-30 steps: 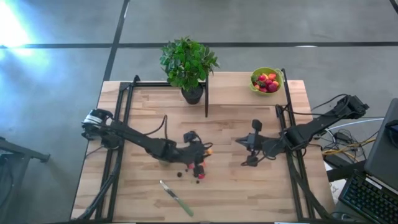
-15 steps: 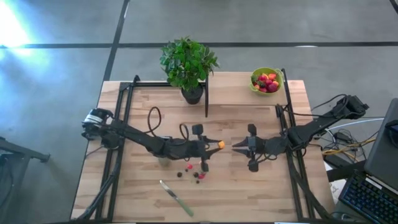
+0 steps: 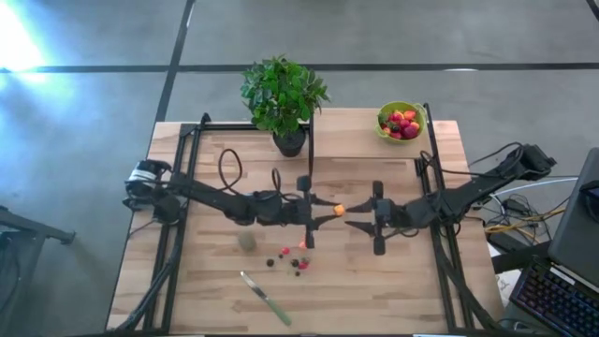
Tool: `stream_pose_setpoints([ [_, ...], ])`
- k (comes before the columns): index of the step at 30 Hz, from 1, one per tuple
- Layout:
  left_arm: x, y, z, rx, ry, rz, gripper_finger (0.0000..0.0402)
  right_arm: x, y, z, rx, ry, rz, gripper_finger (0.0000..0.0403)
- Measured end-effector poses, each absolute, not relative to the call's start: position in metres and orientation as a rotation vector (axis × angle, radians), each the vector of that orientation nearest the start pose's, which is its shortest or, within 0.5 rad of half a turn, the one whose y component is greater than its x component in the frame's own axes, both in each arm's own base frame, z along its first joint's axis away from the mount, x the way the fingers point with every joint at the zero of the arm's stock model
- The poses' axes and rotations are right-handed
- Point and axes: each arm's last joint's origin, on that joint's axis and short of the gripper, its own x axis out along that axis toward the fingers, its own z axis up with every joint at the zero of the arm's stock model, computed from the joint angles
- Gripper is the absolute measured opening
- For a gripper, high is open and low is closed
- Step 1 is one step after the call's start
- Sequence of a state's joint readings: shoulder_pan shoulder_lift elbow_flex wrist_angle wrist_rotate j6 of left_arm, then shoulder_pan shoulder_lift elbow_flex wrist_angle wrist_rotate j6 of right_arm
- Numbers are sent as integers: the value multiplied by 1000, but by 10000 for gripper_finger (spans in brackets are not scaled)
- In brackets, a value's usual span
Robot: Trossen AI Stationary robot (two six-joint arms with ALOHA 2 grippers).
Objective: Pick & Place Fruit
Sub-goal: Put the pear into the green strainer bowl on the shelf
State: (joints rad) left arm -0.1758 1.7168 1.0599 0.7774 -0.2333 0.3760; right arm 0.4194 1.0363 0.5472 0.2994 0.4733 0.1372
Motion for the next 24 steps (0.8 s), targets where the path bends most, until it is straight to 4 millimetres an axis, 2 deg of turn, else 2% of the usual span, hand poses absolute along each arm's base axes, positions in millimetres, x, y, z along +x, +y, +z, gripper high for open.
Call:
stream_pose_setpoints([
  [7,380,-51,280,349,-178,37,117,211,71,252,47,158,-97,147],
  [18,382,-41,281,373,-175,65,117,212,70,257,55,104,-99,118],
  [24,382,-40,282,395,-188,52,117,214,65,259,60,90,-120,126],
])
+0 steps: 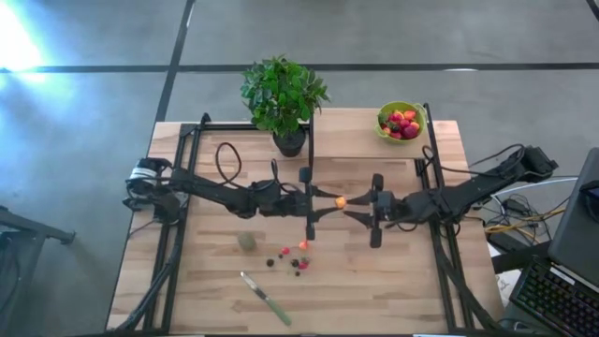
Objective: Pick & Place Fruit
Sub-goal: Put the pear into the green strainer bowl on the shelf
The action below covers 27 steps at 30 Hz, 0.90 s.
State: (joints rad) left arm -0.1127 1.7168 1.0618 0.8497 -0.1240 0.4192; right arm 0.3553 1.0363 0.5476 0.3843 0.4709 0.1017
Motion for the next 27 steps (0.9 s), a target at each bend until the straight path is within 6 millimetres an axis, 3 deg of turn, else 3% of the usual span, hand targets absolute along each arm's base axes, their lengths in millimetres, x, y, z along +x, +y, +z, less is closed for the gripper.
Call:
stream_pose_setpoints([
  [11,382,-36,283,456,-203,56,117,215,62,261,68,67,-136,164],
  [27,386,-30,294,490,-260,1,117,215,61,263,56,48,-131,182],
])
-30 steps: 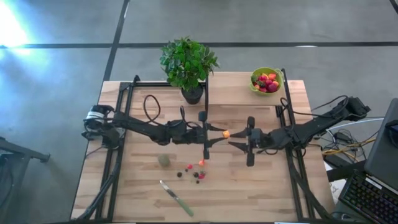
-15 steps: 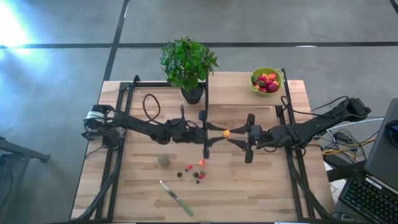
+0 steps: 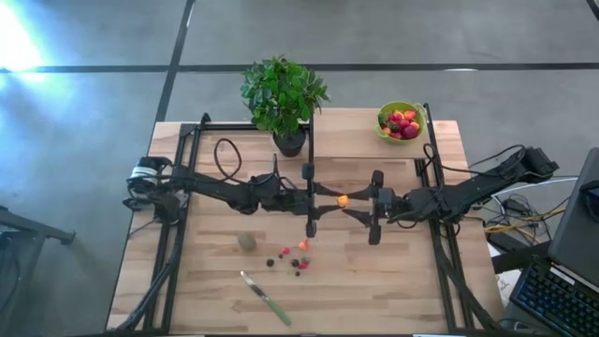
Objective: Pick & Place Fruit
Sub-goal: Put the pear into the green strainer bowl on the shelf
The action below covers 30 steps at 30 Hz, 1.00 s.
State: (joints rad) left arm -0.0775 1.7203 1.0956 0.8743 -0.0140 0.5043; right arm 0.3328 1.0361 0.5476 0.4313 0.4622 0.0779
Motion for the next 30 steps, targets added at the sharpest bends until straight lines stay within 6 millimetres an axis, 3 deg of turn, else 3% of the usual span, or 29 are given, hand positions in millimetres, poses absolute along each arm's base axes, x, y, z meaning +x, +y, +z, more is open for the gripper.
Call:
stream_pose_setpoints([
  [15,389,-26,297,537,-228,8,117,215,61,265,27,31,-130,95],
  [24,389,-25,296,537,-220,7,117,215,61,265,5,33,-130,15],
  [30,389,-25,296,518,-218,6,119,215,61,265,-1,35,-130,9],
])
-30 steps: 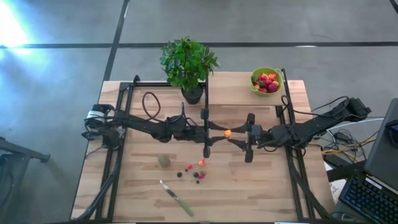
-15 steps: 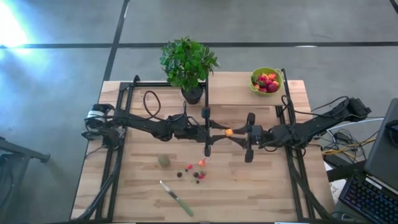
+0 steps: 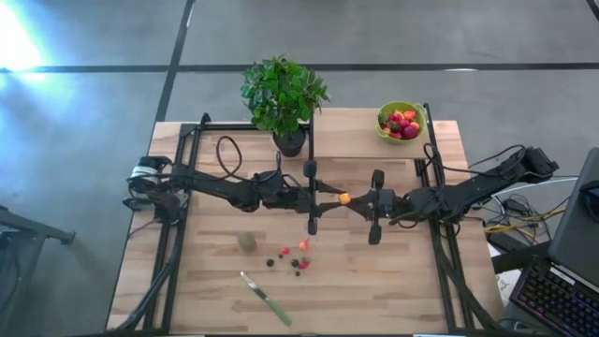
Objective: Pick & Place Fruit
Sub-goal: Put the pear into the green strainer bowl on the shelf
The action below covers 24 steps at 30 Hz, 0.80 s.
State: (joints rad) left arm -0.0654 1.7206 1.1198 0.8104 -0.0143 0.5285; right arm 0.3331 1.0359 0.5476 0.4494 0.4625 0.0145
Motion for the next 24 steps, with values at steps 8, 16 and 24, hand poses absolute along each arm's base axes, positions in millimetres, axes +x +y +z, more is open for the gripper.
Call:
stream_pose_setpoints([
  [8,391,-25,296,512,-178,8,200,215,61,265,-2,39,-130,8],
  [16,391,-21,291,501,-55,107,286,205,56,273,-64,35,-186,8],
  [24,392,-21,281,370,27,92,287,183,27,318,-148,199,-506,8],
])
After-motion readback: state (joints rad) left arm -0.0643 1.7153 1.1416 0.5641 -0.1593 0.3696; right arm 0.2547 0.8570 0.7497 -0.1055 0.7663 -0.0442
